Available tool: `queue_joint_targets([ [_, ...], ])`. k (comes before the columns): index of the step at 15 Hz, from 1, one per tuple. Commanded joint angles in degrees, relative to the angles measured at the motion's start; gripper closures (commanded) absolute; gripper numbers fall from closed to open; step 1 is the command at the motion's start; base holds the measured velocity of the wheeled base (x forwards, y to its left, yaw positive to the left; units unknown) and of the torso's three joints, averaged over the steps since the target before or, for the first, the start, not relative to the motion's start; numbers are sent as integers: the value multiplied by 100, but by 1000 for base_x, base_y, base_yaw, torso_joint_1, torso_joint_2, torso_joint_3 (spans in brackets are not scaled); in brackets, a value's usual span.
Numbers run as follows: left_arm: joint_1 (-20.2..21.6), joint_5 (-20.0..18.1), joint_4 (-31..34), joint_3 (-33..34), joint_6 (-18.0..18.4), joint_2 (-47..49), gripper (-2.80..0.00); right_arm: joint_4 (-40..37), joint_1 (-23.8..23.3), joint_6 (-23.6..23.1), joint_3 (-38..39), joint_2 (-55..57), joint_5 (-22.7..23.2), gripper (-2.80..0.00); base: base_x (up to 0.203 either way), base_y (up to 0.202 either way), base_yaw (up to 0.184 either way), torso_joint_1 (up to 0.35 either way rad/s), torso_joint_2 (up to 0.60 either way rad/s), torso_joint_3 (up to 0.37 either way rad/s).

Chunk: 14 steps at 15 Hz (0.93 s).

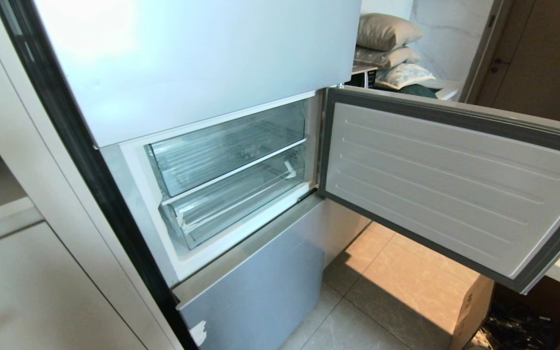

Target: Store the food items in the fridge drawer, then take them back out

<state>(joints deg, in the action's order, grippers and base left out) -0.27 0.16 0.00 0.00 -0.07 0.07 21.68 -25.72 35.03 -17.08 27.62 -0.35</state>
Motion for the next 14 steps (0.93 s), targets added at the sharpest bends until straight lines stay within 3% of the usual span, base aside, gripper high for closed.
queue_joint_targets([
  [1, 0, 2, 0, 0, -1, 1, 0, 478, -1467, 423, -150, 995, 664, 0, 0, 0, 0, 0, 0, 0],
  [3, 0, 2, 0, 0, -1, 1, 0, 1050, -2894, 950, -299, 1918, 1594, 0, 0, 0, 0, 0, 0, 0],
  [5, 0, 2, 0, 0, -1, 1, 0, 1657, -3521, 1328, -459, 2990, 2145, 0, 0, 0, 0, 0, 0, 0],
  [9, 0, 2, 0, 0, -1, 1, 0, 2788, -3874, 1689, -801, 4971, 2533, 0, 0, 0, 0, 0, 0, 0],
  [14, 0, 2, 0, 0, -1, 1, 0, 3082, -3713, 2363, -2179, 6555, 2658, 0, 0, 0, 0, 0, 0, 0],
])
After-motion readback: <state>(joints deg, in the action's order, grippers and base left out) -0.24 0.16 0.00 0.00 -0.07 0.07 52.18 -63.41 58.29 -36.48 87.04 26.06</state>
